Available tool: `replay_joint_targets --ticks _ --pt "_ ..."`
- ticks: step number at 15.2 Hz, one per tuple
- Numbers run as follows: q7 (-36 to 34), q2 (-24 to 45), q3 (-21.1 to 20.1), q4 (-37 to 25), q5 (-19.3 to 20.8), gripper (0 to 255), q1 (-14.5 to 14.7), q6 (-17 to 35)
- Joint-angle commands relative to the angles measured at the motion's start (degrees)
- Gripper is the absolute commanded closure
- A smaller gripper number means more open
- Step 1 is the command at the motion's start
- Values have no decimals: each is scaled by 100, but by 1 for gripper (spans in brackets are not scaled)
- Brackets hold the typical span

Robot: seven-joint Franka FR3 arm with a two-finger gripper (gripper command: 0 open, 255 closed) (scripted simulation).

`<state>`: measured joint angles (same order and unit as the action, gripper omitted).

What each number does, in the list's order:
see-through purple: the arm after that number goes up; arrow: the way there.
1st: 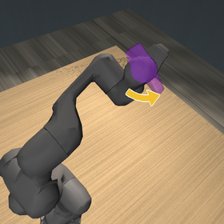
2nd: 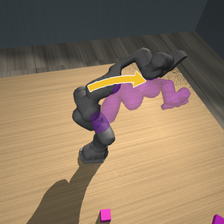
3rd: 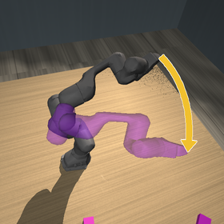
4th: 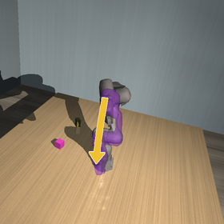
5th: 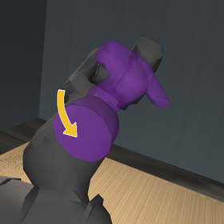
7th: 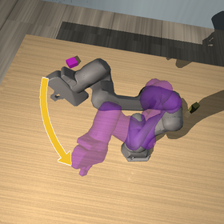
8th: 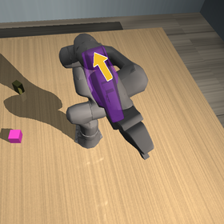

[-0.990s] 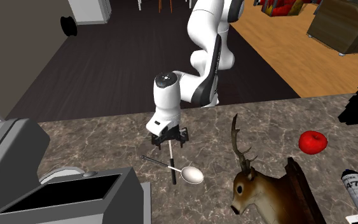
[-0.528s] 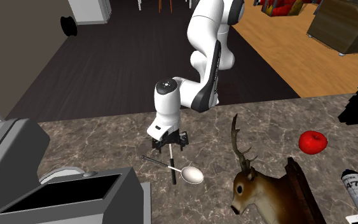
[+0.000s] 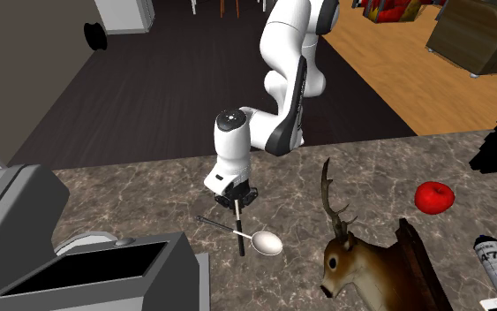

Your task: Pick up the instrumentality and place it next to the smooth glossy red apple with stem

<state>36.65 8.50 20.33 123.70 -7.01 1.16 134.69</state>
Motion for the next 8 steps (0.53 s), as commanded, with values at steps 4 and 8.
replay_joint_targets --ticks 4,8 --pt "0 0 0 1 0 255 0 0" --pt "-44 -95 12 -52 59 255 9 -139"
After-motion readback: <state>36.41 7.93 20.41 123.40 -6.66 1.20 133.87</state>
